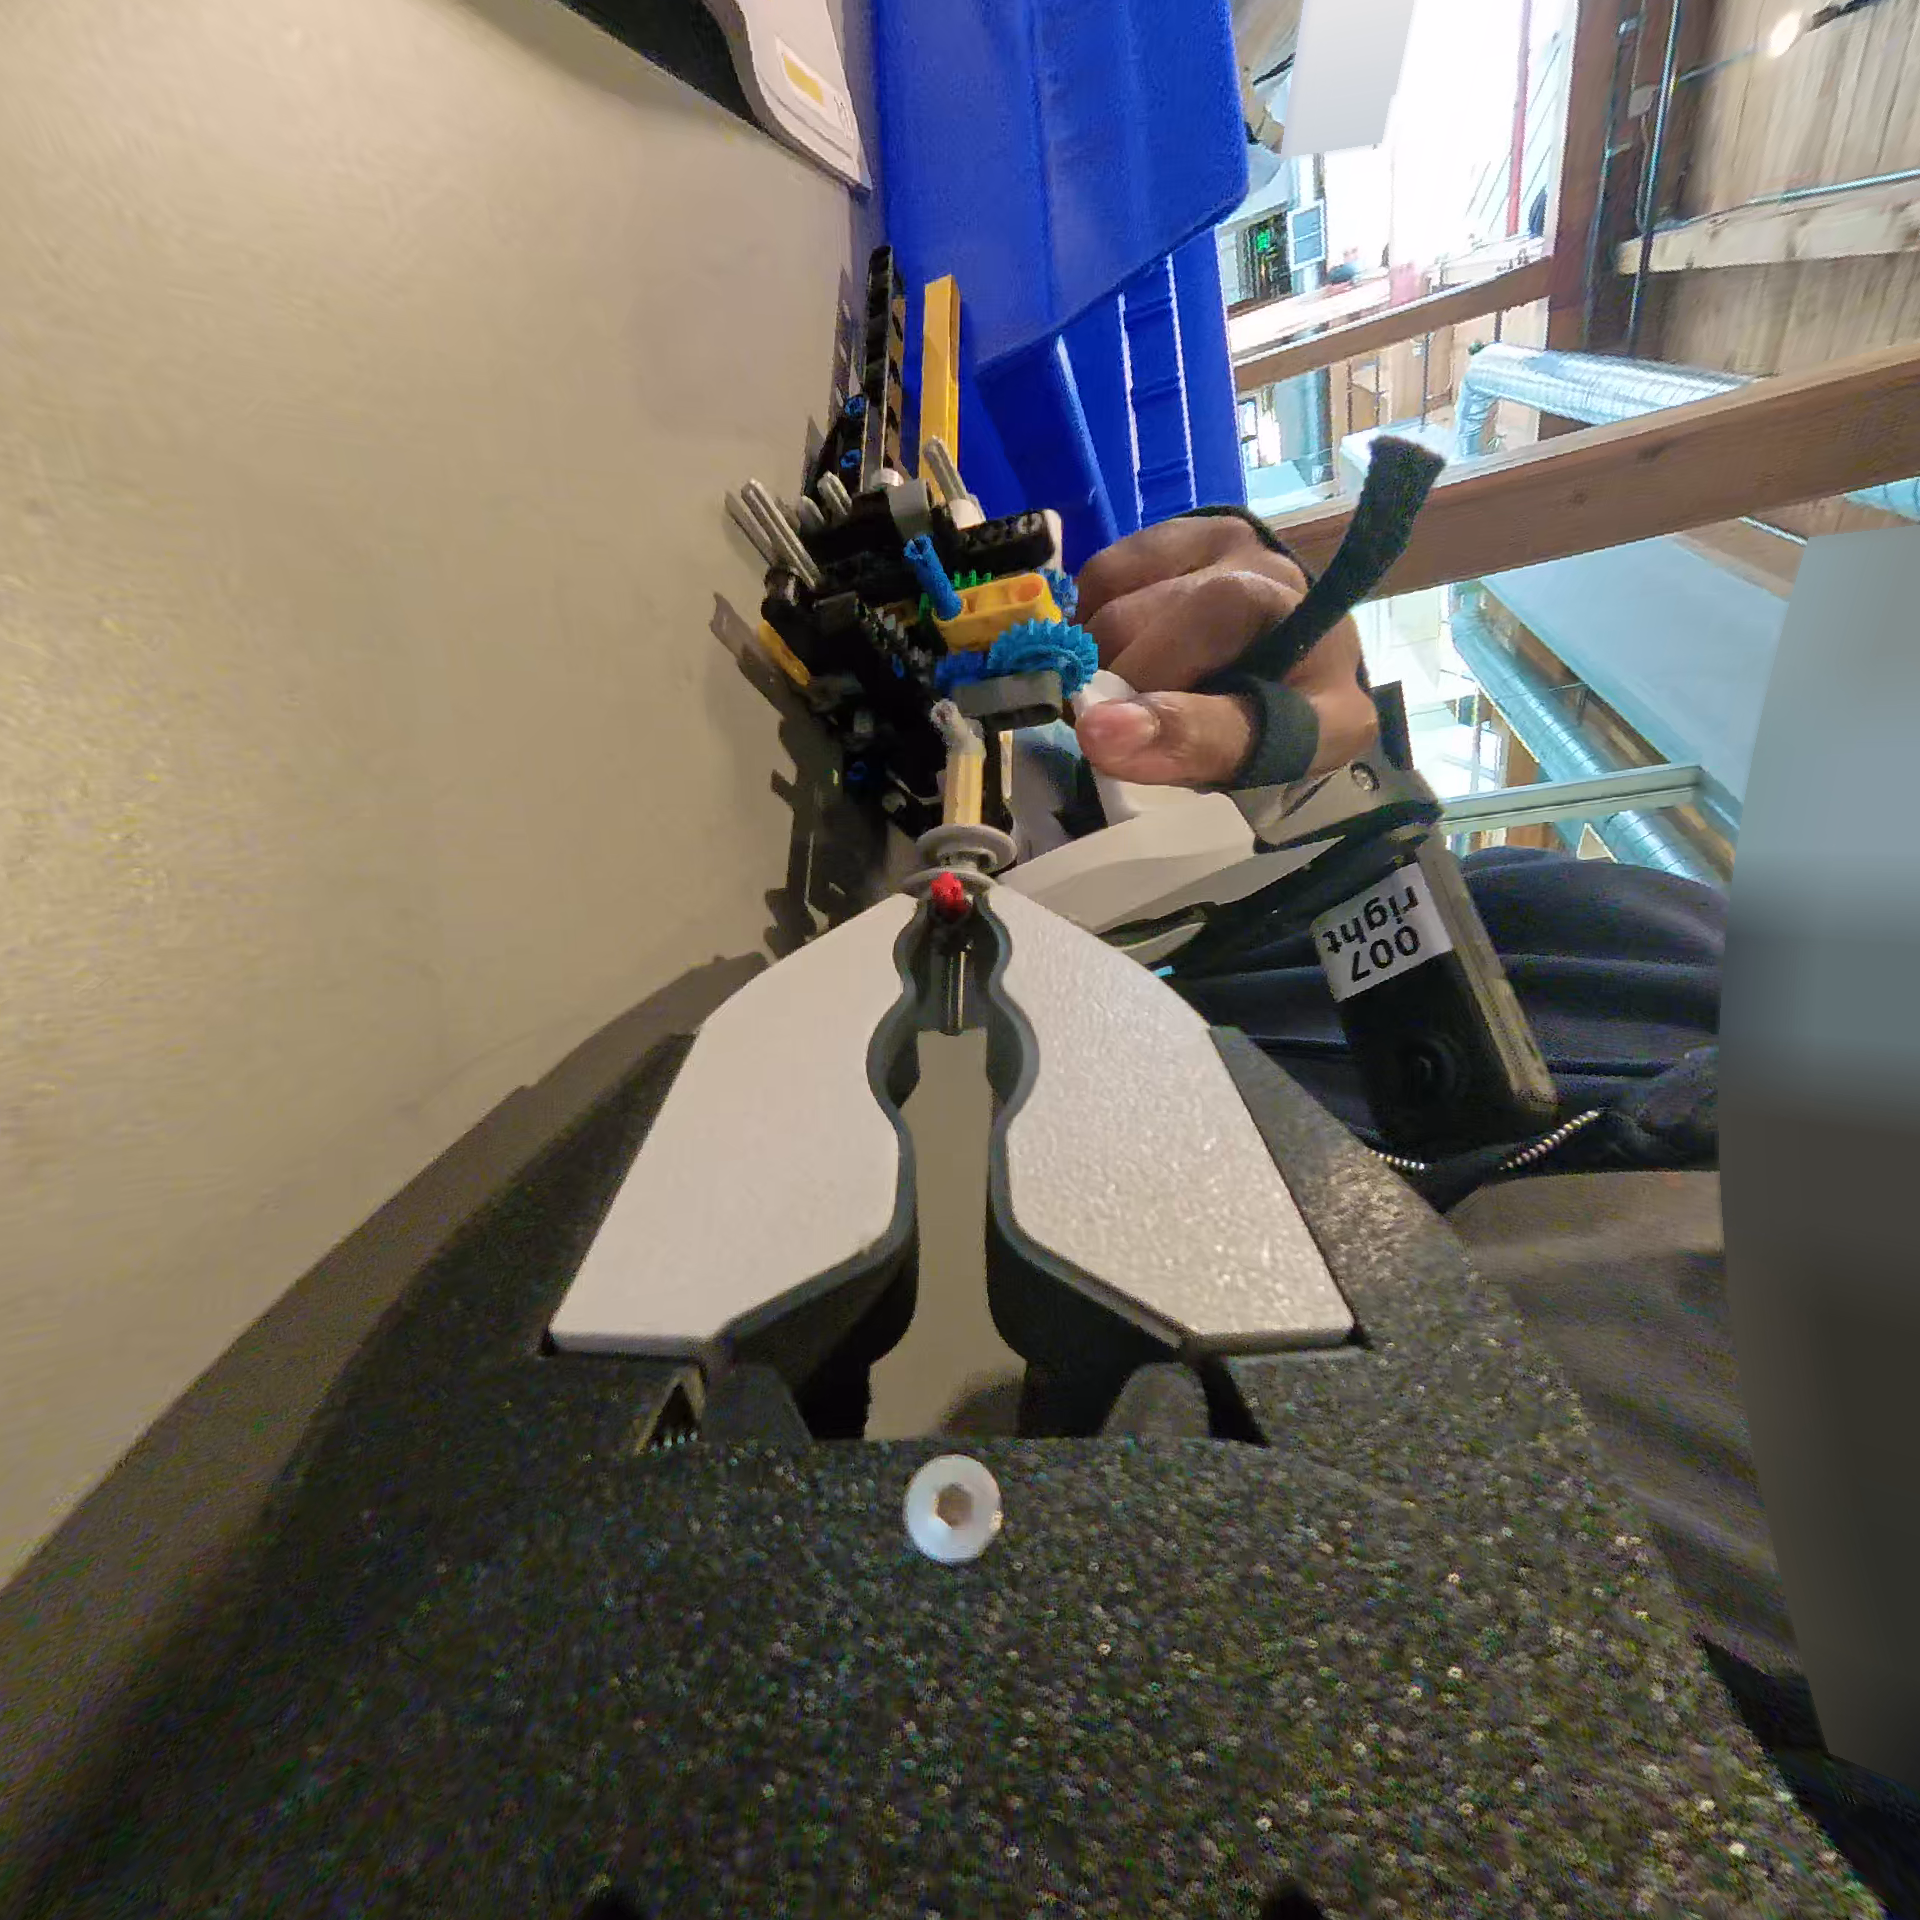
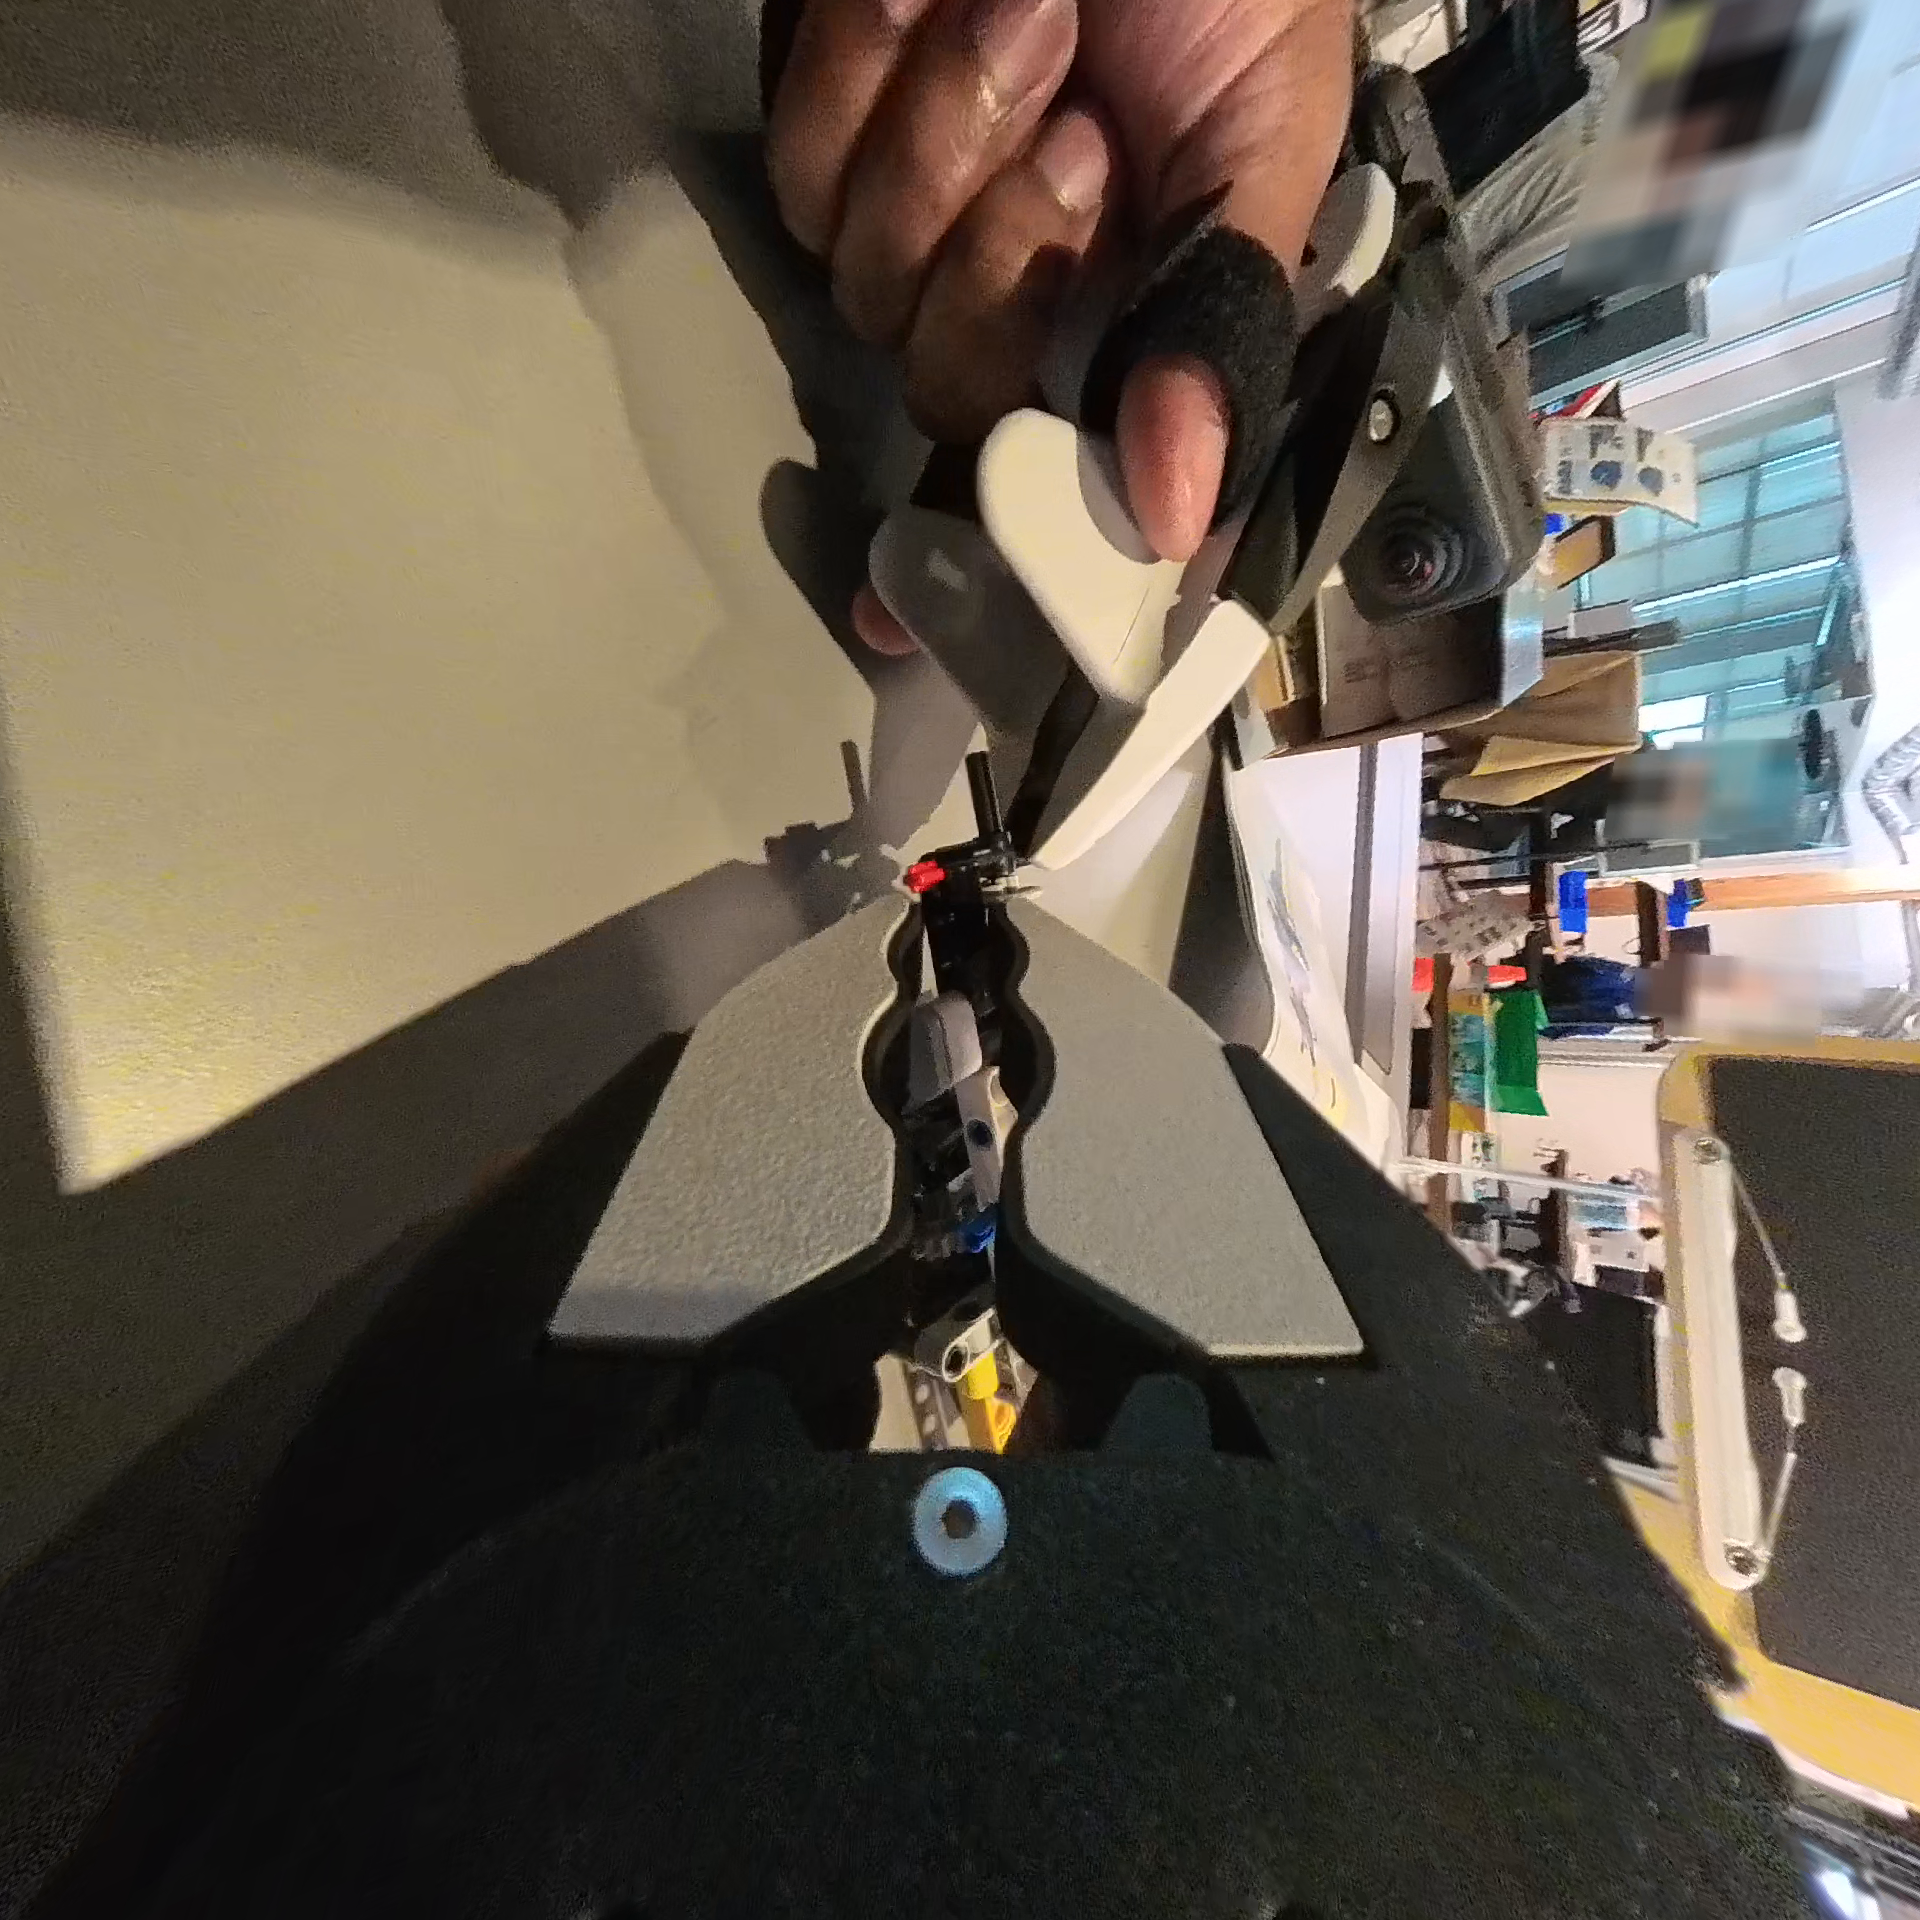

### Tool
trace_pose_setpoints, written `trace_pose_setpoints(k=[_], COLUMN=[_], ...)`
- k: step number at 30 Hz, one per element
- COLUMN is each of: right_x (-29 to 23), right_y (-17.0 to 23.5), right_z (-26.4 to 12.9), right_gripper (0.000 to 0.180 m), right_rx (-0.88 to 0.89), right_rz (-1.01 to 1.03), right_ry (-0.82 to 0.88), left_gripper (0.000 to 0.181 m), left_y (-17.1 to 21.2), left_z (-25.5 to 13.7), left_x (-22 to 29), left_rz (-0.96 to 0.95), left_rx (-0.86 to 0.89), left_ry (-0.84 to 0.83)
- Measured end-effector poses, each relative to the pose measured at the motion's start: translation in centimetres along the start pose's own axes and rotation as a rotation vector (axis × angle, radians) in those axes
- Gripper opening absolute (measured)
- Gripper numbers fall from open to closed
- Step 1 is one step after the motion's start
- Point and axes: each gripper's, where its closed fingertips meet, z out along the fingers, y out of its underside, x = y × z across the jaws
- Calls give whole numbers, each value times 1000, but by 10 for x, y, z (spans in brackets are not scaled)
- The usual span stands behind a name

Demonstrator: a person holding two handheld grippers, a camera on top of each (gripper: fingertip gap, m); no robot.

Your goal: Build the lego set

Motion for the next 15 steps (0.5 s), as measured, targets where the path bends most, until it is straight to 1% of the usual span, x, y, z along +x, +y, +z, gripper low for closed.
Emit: trace_pose_setpoints(k=[15], right_x=[0], right_y=[6], right_z=[-1], right_gripper=[10], right_rx=[0], right_rz=[-156], right_ry=[119], left_gripper=[7], left_y=[-4], left_z=[3], left_x=[-1], left_rz=[-126], left_rx=[35], left_ry=[56])
